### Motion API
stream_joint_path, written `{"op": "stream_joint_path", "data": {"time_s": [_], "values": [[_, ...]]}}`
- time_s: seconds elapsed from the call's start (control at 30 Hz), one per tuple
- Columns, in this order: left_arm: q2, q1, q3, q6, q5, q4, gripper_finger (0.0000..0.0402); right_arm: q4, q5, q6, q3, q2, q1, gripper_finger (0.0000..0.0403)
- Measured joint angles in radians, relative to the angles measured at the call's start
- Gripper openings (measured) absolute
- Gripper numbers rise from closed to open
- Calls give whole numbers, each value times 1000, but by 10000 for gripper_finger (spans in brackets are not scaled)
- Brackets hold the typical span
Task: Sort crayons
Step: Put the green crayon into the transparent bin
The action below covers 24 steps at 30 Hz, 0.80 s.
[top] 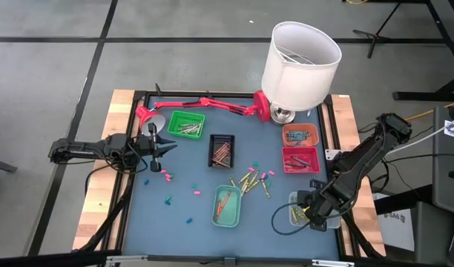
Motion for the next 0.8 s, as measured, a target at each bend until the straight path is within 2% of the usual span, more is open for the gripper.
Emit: {"op": "stream_joint_path", "data": {"time_s": [0.27,0.4,0.6,0.7,0.8], "values": [[0,0,0,0,0,0,53,58,-65,-149,50,0,-66,111],[0,0,0,0,0,0,53,87,42,-265,96,0,-114,111],[0,0,0,0,0,0,53,233,222,-475,103,4,-191,111],[0,0,0,0,0,0,53,288,276,-541,103,21,-233,111],[0,0,0,0,0,0,53,339,287,-545,102,54,-283,111]]}}
